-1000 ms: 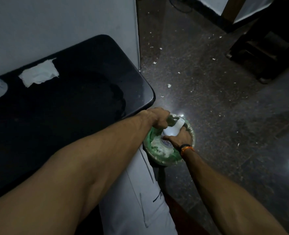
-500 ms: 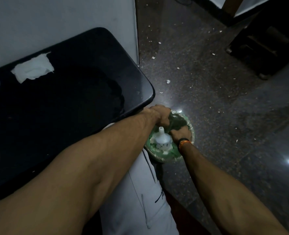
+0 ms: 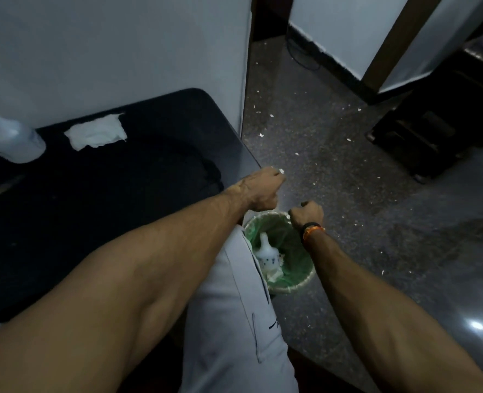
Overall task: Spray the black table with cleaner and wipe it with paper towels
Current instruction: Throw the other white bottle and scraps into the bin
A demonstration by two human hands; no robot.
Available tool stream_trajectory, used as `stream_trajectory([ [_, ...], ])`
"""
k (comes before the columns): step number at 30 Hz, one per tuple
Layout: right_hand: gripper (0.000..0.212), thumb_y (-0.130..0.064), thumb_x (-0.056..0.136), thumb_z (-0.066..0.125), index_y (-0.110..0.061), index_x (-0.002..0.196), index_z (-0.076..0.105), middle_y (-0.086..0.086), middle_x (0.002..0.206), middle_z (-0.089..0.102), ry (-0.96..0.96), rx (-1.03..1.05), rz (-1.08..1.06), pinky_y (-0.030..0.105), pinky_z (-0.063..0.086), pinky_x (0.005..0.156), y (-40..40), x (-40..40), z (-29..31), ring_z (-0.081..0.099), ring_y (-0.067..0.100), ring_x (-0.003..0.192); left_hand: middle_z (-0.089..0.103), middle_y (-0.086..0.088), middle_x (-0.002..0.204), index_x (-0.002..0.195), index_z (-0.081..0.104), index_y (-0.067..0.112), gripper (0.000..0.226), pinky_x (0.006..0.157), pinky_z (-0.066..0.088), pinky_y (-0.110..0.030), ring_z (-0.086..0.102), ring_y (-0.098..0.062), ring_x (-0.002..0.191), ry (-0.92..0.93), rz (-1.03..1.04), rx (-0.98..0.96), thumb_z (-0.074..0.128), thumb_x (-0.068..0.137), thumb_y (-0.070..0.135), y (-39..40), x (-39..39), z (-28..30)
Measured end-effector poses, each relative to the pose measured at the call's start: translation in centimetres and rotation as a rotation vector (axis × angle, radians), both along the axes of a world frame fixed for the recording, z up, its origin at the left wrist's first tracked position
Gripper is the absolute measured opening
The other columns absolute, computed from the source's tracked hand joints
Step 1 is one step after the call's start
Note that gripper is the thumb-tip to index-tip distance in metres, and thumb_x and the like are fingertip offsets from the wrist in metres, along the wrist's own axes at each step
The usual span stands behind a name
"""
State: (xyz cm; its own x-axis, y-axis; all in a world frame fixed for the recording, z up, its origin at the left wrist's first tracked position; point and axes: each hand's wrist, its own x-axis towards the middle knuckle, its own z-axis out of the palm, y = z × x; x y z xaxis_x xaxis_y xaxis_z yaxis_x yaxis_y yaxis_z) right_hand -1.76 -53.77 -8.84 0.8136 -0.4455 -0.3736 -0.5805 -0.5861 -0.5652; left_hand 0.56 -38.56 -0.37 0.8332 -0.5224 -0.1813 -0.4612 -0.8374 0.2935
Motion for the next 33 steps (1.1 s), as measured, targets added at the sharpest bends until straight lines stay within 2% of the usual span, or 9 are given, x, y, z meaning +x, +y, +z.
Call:
stream_trajectory([
  [8, 0.046, -0.015, 0.084, 0.065, -0.001, 0.128, 0.062, 0.021, 0.132, 0.060, -0.181, -0.003, 0.146, 0.045, 0.048, 0.105, 8.0, 3.9, 7.2, 0.057, 0.038, 0.122, 0.046, -0.016, 0.146, 0.138, 0.049, 0.003, 0.051, 0.114, 0.036, -0.044, 0.043, -0.032, 0.136, -0.079, 0.181, 0.000, 0.056, 0.089, 0.017, 8.8, -0.1, 3.9],
  [10, 0.035, -0.011, 0.081, 0.065, 0.002, 0.113, 0.067, 0.022, 0.118, 0.066, -0.229, 0.005, 0.204, 0.049, 0.053, 0.097, 11.0, 4.6, 8.7, 0.063, 0.039, 0.109, 0.045, -0.016, 0.148, 0.138, 0.050, 0.002, 0.052, 0.114, 0.036, -0.044, 0.042, -0.032, 0.137, -0.092, 0.223, 0.004, 0.057, 0.089, 0.019, 11.7, -0.5, 4.4],
  [13, 0.014, -0.014, 0.078, 0.063, -0.004, 0.086, 0.070, 0.018, 0.092, 0.069, -0.258, -0.013, 0.342, 0.045, 0.057, 0.082, 15.2, 5.1, 10.1, 0.065, 0.036, 0.089, 0.040, -0.019, 0.151, 0.138, 0.049, 0.000, 0.054, 0.115, 0.035, -0.045, 0.039, -0.034, 0.139, -0.095, 0.290, 0.012, 0.058, 0.089, 0.021, 15.8, -1.1, 4.7],
  [14, 0.017, -0.014, 0.078, 0.062, -0.003, 0.087, 0.071, 0.017, 0.094, 0.070, -0.258, -0.025, 0.393, 0.044, 0.056, 0.083, 16.9, 5.3, 10.5, 0.066, 0.036, 0.091, 0.036, -0.019, 0.154, 0.140, 0.047, 0.000, 0.055, 0.116, 0.034, -0.044, 0.036, -0.034, 0.141, -0.099, 0.319, 0.012, 0.058, 0.090, 0.020, 17.6, -1.5, 4.8],
  [16, 0.029, -0.016, 0.079, 0.064, -0.005, 0.105, 0.072, 0.016, 0.111, 0.070, -0.264, -0.040, 0.461, 0.039, 0.053, 0.090, 19.7, 5.6, 10.9, 0.065, 0.035, 0.106, 0.029, -0.020, 0.159, 0.145, 0.042, 0.000, 0.060, 0.118, 0.031, -0.042, 0.031, -0.034, 0.145, -0.093, 0.374, 0.006, 0.058, 0.090, 0.020, 20.6, -1.9, 4.7],
  [19, 0.039, -0.019, 0.083, 0.067, -0.009, 0.121, 0.066, 0.015, 0.128, 0.064, -0.263, -0.028, 0.570, 0.036, 0.049, 0.096, 25.0, 5.9, 11.0, 0.060, 0.033, 0.117, 0.032, -0.020, 0.157, 0.143, 0.044, -0.001, 0.058, 0.117, 0.033, -0.043, 0.035, -0.035, 0.143, -0.104, 0.478, 0.006, 0.058, 0.090, 0.018, 26.2, -3.0, 4.2],
  [24, 0.040, -0.018, 0.087, 0.068, -0.012, 0.127, 0.064, 0.013, 0.131, 0.062, -0.259, -0.049, 0.714, 0.033, 0.049, 0.092, 30.6, 5.9, 9.6, 0.061, 0.029, 0.114, 0.042, -0.018, 0.146, 0.136, 0.050, 0.000, 0.051, 0.109, 0.040, -0.044, 0.044, -0.035, 0.132, -0.078, 0.592, 0.007, 0.058, 0.090, 0.019, 32.9, -4.9, 2.5],
  [29, 0.042, -0.021, 0.088, 0.066, -0.010, 0.128, 0.063, 0.014, 0.132, 0.057, -0.320, -0.087, 0.847, 0.037, 0.047, 0.099, 36.2, 6.3, 9.1, 0.059, 0.031, 0.117, 0.047, -0.017, 0.142, 0.131, 0.054, 0.000, 0.045, 0.106, 0.042, -0.046, 0.049, -0.034, 0.127, -0.111, 0.693, 0.009, 0.056, 0.090, 0.018, 38.9, -6.2, 0.8],
  [33, 0.039, -0.018, 0.087, 0.065, -0.008, 0.125, 0.066, 0.015, 0.128, 0.058, -0.393, -0.107, 0.897, 0.033, 0.046, 0.093, 39.5, 6.7, 8.3, 0.060, 0.032, 0.115, 0.052, -0.015, 0.128, 0.121, 0.057, 0.005, 0.046, 0.094, 0.046, -0.044, 0.052, -0.033, 0.115, -0.251, 0.897, 0.033, 0.059, 0.093, 0.041, 42.3, -6.5, -0.6],
])
